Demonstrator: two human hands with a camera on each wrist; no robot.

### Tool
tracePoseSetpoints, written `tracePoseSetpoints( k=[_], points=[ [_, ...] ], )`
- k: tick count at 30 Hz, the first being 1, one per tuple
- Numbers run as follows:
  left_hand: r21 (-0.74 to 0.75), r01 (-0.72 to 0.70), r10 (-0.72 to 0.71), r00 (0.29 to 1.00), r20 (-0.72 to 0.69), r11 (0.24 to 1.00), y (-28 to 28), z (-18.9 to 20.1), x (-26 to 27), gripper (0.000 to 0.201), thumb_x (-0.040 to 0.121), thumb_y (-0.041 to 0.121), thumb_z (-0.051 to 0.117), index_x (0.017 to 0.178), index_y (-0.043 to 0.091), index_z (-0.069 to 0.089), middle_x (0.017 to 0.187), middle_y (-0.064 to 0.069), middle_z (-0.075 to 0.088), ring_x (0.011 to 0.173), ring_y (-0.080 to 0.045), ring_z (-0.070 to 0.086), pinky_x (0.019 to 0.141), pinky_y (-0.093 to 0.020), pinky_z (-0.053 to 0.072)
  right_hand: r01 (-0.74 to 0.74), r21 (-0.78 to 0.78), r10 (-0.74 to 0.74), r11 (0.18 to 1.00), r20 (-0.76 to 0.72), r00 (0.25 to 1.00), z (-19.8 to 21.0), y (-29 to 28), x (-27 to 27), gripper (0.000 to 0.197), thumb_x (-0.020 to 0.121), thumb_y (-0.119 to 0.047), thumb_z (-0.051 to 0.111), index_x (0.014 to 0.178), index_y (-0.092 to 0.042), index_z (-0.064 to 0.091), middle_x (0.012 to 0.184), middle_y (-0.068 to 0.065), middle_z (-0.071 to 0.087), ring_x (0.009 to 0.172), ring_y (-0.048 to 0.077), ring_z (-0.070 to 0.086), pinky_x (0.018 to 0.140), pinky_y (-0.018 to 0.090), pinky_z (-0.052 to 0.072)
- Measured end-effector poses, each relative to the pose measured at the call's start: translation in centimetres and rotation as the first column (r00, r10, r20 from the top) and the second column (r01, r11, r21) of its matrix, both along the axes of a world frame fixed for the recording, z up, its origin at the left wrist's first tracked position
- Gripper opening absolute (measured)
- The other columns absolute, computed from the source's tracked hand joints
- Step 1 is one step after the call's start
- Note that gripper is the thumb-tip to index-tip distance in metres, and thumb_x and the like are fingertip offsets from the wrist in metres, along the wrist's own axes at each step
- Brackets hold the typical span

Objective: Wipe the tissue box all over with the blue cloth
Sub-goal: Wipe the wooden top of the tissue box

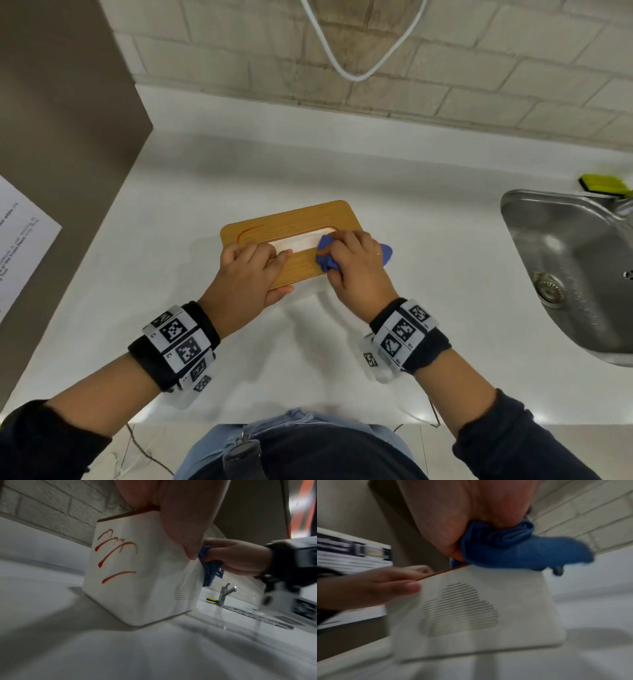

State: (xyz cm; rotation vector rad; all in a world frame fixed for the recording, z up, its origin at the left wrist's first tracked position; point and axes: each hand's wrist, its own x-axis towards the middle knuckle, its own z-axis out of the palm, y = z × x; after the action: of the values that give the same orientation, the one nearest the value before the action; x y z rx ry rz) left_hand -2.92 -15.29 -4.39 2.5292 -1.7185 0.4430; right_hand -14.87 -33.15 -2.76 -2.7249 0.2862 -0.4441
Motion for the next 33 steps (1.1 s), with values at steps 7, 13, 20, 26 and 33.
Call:
tracePoseSetpoints(
  k=[7,13,20,26,33],
  points=[
    [0.099,0.143,-0.131,0.984,-0.118,0.985,3.3,0.7,2.2,0.052,0.085,0.056,0.035,0.125,0.026,0.048,0.107,0.006,0.061,0.1,-0.011,0.044,0.089,-0.038,0.023,-0.194,0.191,0.199,0.962,-0.007,0.98,2.7,-3.5,-4.1,0.025,0.066,-0.012,0.034,0.071,-0.013,0.059,0.087,0.001,0.065,0.081,0.02,0.047,0.078,0.034,0.039],
    [0.192,0.275,-0.265,0.961,-0.075,0.942,6.5,3.9,6.0,0.043,0.088,0.025,0.045,0.124,0.049,0.042,0.127,0.008,0.054,0.121,-0.015,0.033,0.098,-0.044,0.018,-0.218,0.265,0.189,0.939,0.129,0.973,6.4,-3.9,0.3,0.033,0.066,-0.014,0.031,0.081,-0.01,0.06,0.088,-0.007,0.059,0.089,0.002,0.045,0.084,0.014,0.035],
    [-0.076,-0.142,0.085,0.863,-0.499,0.987,6.1,3.1,6.4,0.049,0.087,0.027,0.026,0.133,0.035,0.042,0.128,-0.002,0.053,0.116,-0.021,0.047,0.097,-0.024,0.011,-0.312,0.357,0.344,0.88,-0.028,0.939,4.2,-0.4,8.4,0.041,0.072,-0.019,0.038,0.107,-0.026,0.056,0.109,0.003,0.06,0.103,0.025,0.053,0.087,0.041,0.048],
    [0.116,-0.25,0.275,0.874,-0.4,0.961,6.3,0.7,3.4,0.071,0.084,0.054,0.012,0.145,0.019,0.012,0.153,-0.003,0.02,0.135,-0.019,0.024,0.109,-0.041,-0.002,-0.452,0.156,0.473,0.878,-0.145,0.869,2.0,3.8,11.6,0.043,0.079,-0.013,0.042,0.118,-0.017,0.059,0.13,0.003,0.057,0.11,0.031,0.048,0.095,0.033,0.032],
    [0.127,-0.232,0.262,0.909,-0.323,0.964,6.2,1.0,3.3,0.069,0.085,0.055,0.015,0.144,0.018,0.021,0.151,-0.008,0.03,0.131,-0.025,0.036,0.109,-0.048,0.005,-0.454,0.127,0.47,0.882,-0.184,0.863,1.7,2.0,9.8,0.049,0.079,-0.027,0.032,0.119,-0.017,0.059,0.133,0.003,0.053,0.115,0.03,0.042,0.095,0.03,0.023]
  ],
)
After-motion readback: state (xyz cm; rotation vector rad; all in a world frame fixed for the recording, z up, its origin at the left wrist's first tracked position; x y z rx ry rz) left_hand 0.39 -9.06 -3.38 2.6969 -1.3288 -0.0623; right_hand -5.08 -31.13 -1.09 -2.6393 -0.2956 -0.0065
